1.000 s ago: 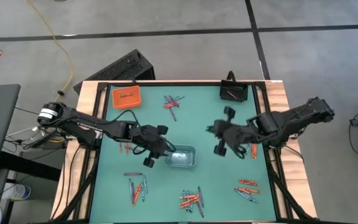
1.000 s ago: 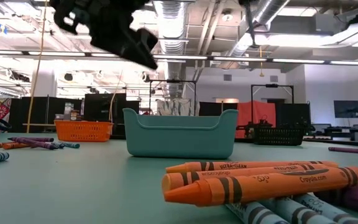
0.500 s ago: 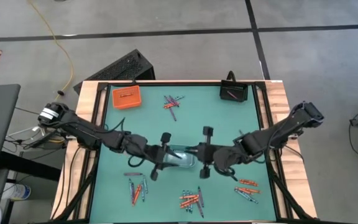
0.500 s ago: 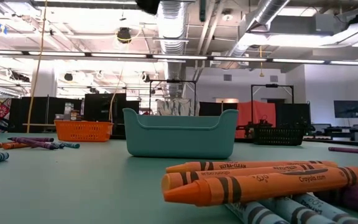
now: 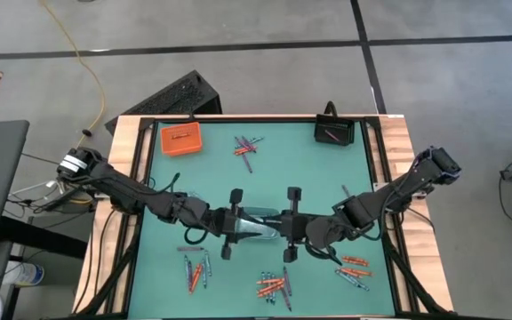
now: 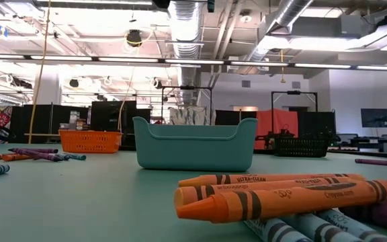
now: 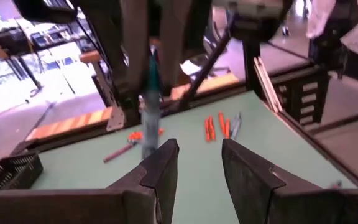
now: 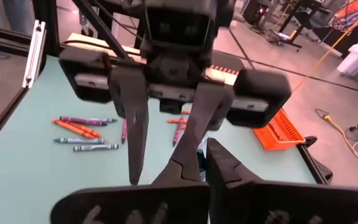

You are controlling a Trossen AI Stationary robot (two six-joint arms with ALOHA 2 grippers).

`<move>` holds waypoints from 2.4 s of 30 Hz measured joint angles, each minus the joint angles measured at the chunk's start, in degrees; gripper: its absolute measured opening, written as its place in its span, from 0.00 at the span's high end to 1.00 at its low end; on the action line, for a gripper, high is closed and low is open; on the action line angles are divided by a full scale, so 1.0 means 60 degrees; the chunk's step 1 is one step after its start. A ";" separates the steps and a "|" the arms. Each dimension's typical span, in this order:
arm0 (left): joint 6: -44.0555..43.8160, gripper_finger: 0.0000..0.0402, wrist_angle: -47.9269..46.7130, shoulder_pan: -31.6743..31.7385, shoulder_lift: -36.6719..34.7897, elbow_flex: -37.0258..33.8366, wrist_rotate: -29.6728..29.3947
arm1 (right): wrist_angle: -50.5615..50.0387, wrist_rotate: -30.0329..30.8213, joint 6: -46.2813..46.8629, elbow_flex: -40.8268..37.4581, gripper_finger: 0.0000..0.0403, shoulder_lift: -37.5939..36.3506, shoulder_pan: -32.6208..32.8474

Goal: Sort crayons
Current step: Put the light blue crayon into the blue bin

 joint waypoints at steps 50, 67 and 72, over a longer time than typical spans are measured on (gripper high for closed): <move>-0.0689 0.71 -0.6227 -0.0084 -0.2741 0.0005 -0.3089 | 0.1115 -0.1007 0.1061 -0.1237 1.00 0.0854 -0.0232; -0.4081 0.71 -1.1381 -0.0367 -0.3841 0.0011 -0.0954 | 0.2018 -0.3803 0.1002 -0.0702 1.00 0.2766 -0.1795; -0.4740 0.71 -1.2385 -0.0463 -0.3777 0.0007 -0.0952 | 0.0787 -0.4227 0.1313 -0.0495 1.00 0.2809 -0.2288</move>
